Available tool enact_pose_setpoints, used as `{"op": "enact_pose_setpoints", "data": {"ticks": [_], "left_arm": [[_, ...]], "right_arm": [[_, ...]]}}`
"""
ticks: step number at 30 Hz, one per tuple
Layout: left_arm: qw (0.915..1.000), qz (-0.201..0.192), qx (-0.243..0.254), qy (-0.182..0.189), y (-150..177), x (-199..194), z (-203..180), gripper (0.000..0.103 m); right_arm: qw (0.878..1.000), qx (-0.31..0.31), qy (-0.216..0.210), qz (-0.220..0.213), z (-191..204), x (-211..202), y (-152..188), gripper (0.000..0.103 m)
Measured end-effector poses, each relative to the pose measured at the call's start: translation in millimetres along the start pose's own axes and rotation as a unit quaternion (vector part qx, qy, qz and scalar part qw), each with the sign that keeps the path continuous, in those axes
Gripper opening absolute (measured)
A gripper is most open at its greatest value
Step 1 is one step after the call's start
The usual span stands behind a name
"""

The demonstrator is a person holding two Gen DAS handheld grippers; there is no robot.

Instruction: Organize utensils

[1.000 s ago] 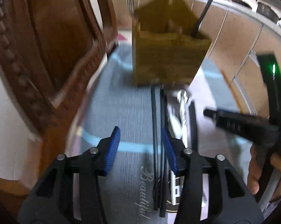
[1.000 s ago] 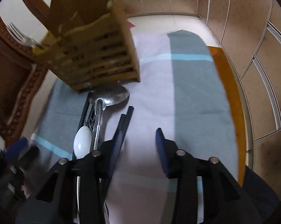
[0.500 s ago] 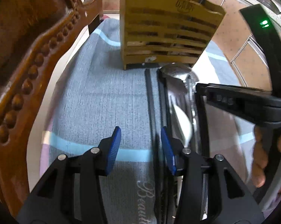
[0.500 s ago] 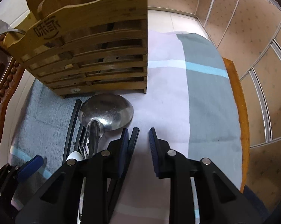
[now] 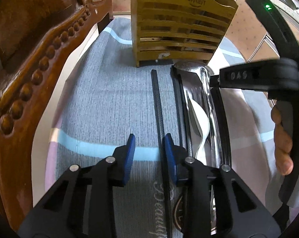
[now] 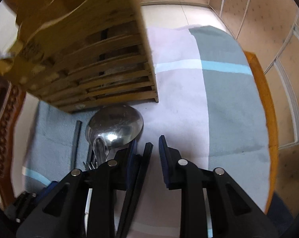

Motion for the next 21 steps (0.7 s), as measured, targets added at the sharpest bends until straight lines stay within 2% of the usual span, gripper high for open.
{"op": "enact_pose_setpoints", "data": {"ticks": [1,2,8,12,16,18,21], "left_arm": [[1.0000,0.002,-0.004,0.004,1,-1,1,0.027],[0.9999,0.006,-0.009,0.011,2,-1,5,0.024],[0.9986,0.030,-0.016,0.041,12,0,4,0.007],[0.9984,0.037,-0.014,0.040,28,-7,-2,0.007],[0.9965,0.046,-0.008,0.069,52,-20,-6,0.007],[0.9967,0.044,-0.001,0.068,55,-22,-9,0.007],[0.9978,0.044,0.008,0.049,41,-16,-12,0.012]], "right_arm": [[1.000,-0.014,0.015,0.002,8,-1,2,0.014],[0.999,-0.027,0.030,0.005,11,0,3,0.012],[0.996,-0.062,0.055,0.016,1,-15,23,0.011],[0.991,-0.101,0.082,0.012,-13,-30,36,0.011],[0.985,-0.147,0.083,0.023,-22,-42,49,0.011],[0.985,-0.148,0.082,0.027,-24,-45,52,0.012],[0.988,-0.131,0.070,0.031,-23,-43,41,0.024]]}}
Point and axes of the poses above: each gripper's, at about its wrist camera, not at the fingertips, and x roughly the way its jaws point, z to its left, y to its underside, the point moved 1 cm from there along x, roughly the way its jaws point, and after that the axes turned 8 degrees about -y, right-handed, at the moved point
